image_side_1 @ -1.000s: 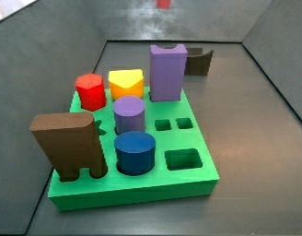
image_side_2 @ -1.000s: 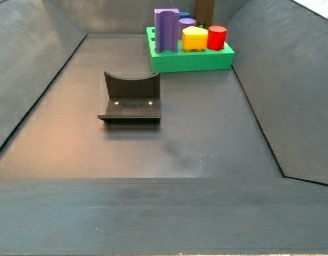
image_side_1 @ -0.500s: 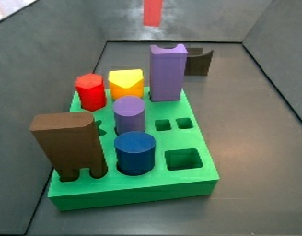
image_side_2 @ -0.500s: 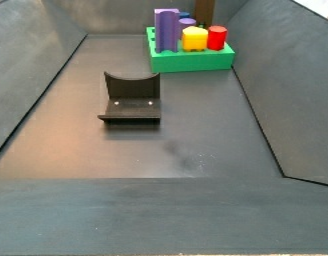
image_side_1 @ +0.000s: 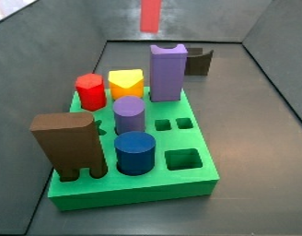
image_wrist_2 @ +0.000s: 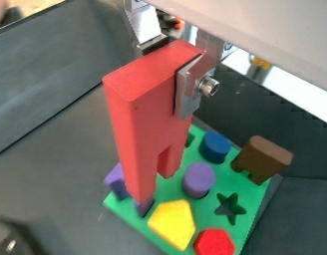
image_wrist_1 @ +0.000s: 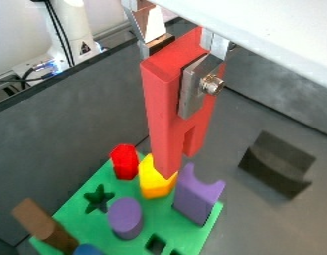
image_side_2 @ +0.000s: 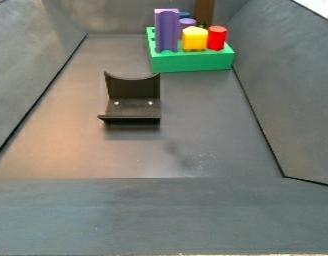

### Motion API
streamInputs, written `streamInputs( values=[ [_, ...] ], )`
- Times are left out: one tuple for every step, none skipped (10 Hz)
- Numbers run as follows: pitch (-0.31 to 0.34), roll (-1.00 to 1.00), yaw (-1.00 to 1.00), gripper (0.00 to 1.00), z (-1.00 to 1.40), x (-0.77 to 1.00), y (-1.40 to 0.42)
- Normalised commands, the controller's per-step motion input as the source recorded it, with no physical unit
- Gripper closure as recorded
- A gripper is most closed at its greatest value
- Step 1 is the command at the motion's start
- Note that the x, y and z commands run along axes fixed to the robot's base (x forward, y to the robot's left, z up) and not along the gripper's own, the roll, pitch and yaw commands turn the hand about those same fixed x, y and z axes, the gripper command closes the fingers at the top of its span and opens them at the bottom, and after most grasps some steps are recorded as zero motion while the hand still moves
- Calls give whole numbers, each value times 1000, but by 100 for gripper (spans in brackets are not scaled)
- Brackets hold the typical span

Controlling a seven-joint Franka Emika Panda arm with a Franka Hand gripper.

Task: Pick up the double-square object. Move up. Rotate the double-square object. Place the double-square object on the fixture. Regrasp the double-square object. Move to above the board. Insert the double-square object.
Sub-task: Insert the double-square object.

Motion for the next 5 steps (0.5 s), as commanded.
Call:
streamInputs(
  values=[
    [0, 0, -751, 100, -157, 0, -486],
    [-3, 0, -800, 100, -166, 0, -414],
    [-21, -6, -900, 100, -169, 0, -283],
    [-14, -9, -934, 100, -180, 0, -231],
    [-21, -21, -949, 100, -200, 0, -189]
  ],
)
